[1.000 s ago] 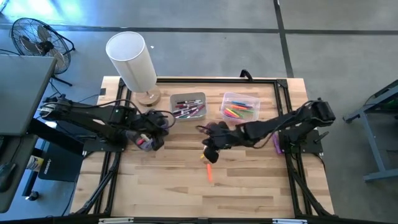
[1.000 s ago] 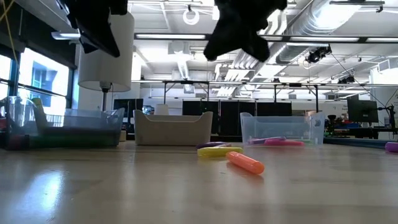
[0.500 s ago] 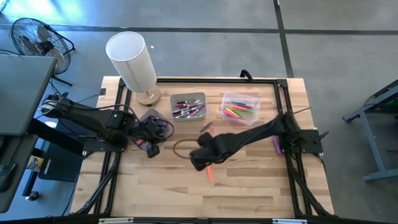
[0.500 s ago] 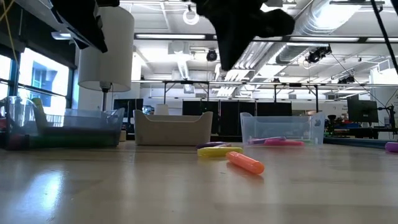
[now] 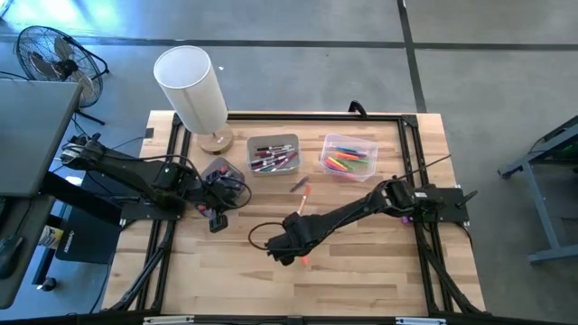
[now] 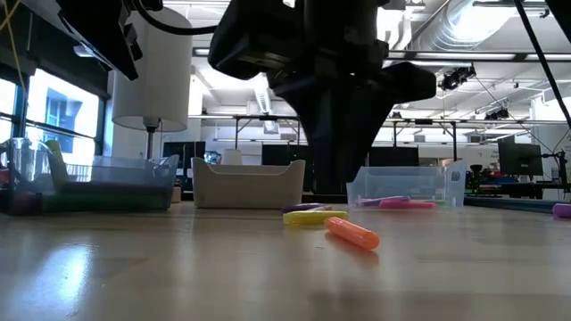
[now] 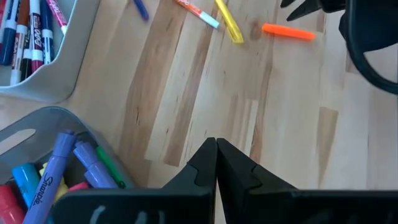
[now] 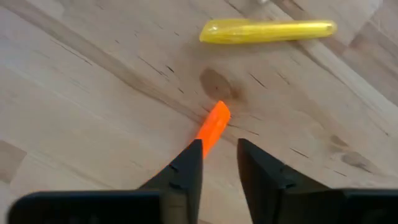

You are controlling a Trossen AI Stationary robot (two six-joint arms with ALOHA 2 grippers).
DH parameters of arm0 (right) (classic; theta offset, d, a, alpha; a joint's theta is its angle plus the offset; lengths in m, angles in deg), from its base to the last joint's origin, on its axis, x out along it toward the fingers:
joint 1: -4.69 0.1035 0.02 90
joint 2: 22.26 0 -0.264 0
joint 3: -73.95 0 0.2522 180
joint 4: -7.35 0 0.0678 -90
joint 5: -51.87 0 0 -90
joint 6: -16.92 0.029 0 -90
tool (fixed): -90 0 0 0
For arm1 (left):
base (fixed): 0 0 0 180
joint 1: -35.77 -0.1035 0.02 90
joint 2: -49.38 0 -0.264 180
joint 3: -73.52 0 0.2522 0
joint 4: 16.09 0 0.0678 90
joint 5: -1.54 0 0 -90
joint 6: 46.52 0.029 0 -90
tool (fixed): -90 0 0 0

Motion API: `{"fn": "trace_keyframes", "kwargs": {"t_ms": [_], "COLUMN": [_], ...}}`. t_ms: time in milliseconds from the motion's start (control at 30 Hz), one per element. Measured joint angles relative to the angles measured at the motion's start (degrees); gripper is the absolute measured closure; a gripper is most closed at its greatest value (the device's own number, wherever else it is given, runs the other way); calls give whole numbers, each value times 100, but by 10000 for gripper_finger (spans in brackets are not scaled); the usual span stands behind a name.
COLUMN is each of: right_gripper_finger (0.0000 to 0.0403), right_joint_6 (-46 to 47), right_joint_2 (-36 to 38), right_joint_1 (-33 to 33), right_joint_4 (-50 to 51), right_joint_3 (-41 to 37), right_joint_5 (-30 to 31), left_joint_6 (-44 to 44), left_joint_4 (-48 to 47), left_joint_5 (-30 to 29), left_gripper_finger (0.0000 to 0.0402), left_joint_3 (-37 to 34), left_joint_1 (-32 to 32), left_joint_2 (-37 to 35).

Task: Pick & Place Markers
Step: Put the orange pen into the transparent bin

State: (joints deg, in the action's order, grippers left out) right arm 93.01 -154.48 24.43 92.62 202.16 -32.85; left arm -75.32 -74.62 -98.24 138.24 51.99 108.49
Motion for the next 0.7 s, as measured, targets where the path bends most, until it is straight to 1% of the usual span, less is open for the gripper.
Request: {"fn": "trace_keyframes", "kwargs": {"t_ms": [133,233,367,467,567,700], "right_gripper_finger": [287,275,273,272,272,281], "right_joint_6": [86,129,194,251,256,342], "right_joint_2": [-24,-25,-22,-35,-2,32], "right_joint_1": [-1,-18,-48,-67,-67,-71], "right_joint_4": [-65,-77,-222,-655,-1445,-1731], "right_joint_3": [0,0,-104,-495,-997,-1340], "right_joint_5": [67,136,226,-78,-311,-421], "left_joint_6": [-9,-9,-7,-7,-7,-4], "left_joint_4": [-77,-77,-77,-78,-79,-81], "left_joint_5": [37,44,44,44,44,28], "left_gripper_finger": [401,401,401,401,401,401], "left_joint_3": [0,0,0,-2,-2,-4], "left_joint_1": [0,0,0,0,0,-7], "left_joint_2": [0,0,0,0,0,0]}}
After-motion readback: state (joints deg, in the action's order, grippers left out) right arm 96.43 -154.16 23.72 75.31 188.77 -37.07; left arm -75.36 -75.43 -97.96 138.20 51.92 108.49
